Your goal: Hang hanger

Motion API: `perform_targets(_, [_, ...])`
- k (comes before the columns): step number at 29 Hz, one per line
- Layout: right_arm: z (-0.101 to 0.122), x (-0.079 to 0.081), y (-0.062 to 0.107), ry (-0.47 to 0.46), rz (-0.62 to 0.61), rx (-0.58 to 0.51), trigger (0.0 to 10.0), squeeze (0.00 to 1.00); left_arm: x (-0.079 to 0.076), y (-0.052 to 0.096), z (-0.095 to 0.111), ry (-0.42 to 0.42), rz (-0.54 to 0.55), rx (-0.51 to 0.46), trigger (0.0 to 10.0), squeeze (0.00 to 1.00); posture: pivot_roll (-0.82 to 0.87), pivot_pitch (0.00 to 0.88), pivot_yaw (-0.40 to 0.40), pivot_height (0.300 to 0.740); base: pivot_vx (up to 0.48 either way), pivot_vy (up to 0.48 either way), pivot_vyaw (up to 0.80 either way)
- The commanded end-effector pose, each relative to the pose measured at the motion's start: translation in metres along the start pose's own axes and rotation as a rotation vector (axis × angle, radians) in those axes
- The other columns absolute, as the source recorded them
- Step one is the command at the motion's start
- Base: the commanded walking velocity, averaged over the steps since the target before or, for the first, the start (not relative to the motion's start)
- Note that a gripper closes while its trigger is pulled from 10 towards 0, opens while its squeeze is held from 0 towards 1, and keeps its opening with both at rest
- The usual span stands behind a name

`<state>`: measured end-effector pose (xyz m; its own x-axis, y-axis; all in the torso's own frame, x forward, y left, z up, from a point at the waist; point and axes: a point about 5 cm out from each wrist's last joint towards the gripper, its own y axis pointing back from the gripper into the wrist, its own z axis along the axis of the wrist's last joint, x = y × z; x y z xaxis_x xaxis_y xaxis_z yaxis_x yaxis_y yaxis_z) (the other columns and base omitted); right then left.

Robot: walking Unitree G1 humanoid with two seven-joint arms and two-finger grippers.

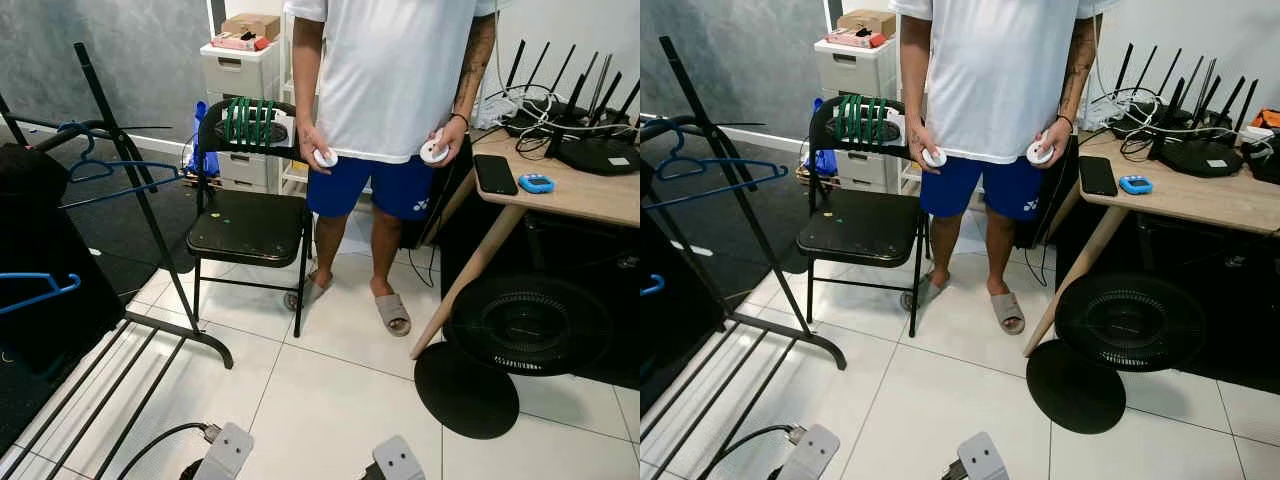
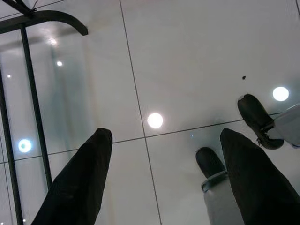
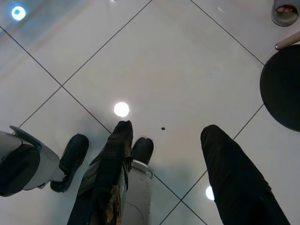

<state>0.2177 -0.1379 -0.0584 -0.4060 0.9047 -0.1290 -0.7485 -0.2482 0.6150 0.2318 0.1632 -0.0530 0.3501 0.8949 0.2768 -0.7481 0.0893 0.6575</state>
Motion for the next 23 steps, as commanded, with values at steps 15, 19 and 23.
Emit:
perform_targets(15, [0.007, -0.007, 0.001, 0.010, -0.034, -0.059, 10.0, 0.00, 0.004, 0.001, 0.003, -0.018, 0.019, -0.045, 10.0, 0.00, -0.11, 0.064, 0.038, 0.740, 0.000, 0.000, 0.00])
perform_targets(19, [0.016, -0.014, 0.000, -0.031, -0.061, -0.115, 10.0, 0.00, 0.009, 0.000, 0.013, 0.008, 0.027, -0.092, 10.0, 0.00, -0.11, 0.068, 0.038, 0.740, 0.000, 0.000, 0.00])
perform_targets(23, [0.066, -0.038, 0.003, -0.066, -0.142, -0.400, 10.0, 0.00, 0.025, 0.005, 0.078, 0.084, 0.011, -0.364, 10.0, 0.00, -0.12, 0.080, 0.047, 0.740, 0.000, 0.000, 0.00])
